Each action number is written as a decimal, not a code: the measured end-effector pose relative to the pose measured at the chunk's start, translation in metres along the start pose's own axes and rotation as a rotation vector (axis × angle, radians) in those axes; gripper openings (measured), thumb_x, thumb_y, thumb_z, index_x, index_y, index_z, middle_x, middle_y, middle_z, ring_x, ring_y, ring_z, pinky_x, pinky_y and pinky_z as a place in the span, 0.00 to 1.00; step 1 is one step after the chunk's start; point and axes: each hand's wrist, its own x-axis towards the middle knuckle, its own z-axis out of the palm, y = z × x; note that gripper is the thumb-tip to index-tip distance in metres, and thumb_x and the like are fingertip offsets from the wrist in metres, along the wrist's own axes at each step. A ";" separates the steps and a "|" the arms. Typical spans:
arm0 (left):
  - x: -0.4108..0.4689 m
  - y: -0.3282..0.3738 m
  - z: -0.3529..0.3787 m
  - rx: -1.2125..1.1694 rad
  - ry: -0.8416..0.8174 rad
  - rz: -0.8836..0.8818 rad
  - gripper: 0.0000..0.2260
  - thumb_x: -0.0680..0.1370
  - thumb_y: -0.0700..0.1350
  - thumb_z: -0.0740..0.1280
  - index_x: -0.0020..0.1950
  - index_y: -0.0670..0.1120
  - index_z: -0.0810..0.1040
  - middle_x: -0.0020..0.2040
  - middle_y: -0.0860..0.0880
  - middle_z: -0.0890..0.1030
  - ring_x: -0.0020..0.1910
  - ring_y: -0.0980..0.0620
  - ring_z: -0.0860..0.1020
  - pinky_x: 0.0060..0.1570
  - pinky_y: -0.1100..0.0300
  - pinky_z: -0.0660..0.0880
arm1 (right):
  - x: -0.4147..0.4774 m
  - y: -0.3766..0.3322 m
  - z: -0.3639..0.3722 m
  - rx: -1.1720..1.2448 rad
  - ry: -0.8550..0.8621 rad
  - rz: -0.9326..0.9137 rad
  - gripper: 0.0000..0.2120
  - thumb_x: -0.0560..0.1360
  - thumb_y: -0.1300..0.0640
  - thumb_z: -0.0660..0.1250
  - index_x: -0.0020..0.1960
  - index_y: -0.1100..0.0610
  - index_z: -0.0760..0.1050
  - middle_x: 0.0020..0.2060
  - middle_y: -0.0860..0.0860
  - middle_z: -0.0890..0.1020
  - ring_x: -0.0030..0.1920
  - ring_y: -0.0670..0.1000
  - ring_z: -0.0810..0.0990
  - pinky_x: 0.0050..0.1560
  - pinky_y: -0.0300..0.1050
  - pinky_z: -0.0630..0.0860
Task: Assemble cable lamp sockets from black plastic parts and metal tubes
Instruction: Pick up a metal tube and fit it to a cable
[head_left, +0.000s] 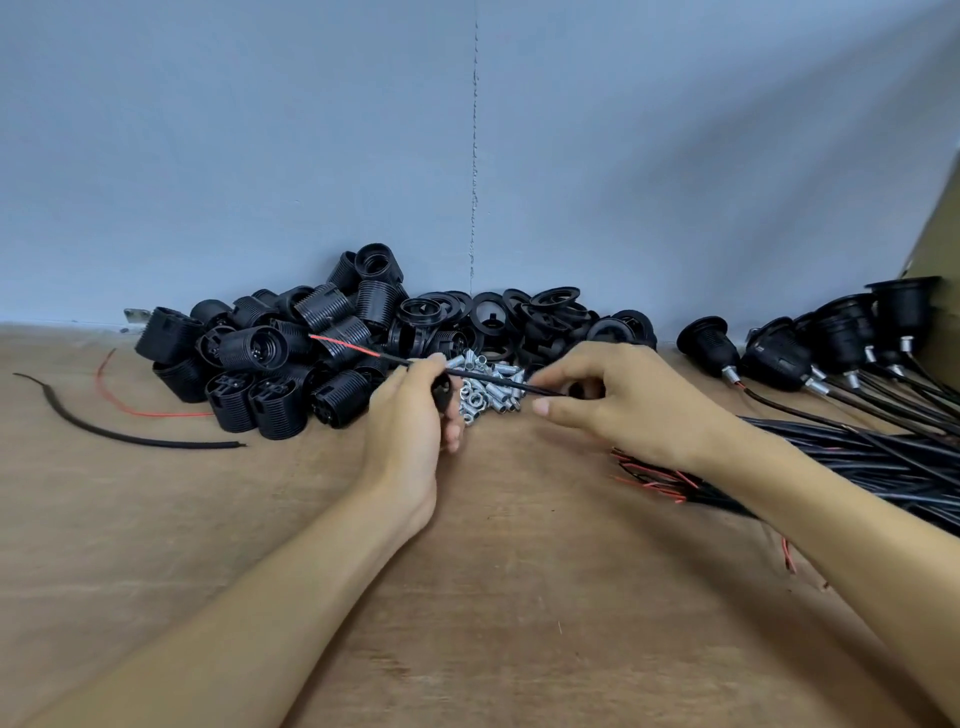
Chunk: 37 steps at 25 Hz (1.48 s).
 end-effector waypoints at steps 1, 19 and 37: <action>0.002 0.001 -0.001 -0.061 0.025 -0.031 0.13 0.82 0.46 0.63 0.39 0.44 0.74 0.25 0.51 0.70 0.21 0.54 0.65 0.23 0.62 0.63 | 0.000 0.003 -0.001 -0.080 -0.035 -0.008 0.07 0.76 0.49 0.72 0.53 0.46 0.84 0.41 0.40 0.80 0.41 0.36 0.75 0.42 0.30 0.67; -0.028 -0.009 0.003 0.905 -0.477 0.257 0.10 0.79 0.60 0.67 0.53 0.59 0.67 0.43 0.59 0.77 0.41 0.68 0.74 0.39 0.62 0.67 | 0.007 -0.001 0.004 0.895 0.338 0.135 0.17 0.82 0.47 0.63 0.41 0.55 0.78 0.24 0.51 0.73 0.25 0.52 0.77 0.37 0.50 0.79; -0.031 -0.009 0.004 0.754 -0.447 0.380 0.09 0.79 0.57 0.69 0.53 0.59 0.70 0.47 0.65 0.80 0.44 0.64 0.78 0.40 0.71 0.69 | -0.003 -0.019 0.013 0.836 0.333 0.048 0.23 0.77 0.48 0.70 0.43 0.70 0.73 0.29 0.51 0.79 0.30 0.53 0.83 0.33 0.41 0.80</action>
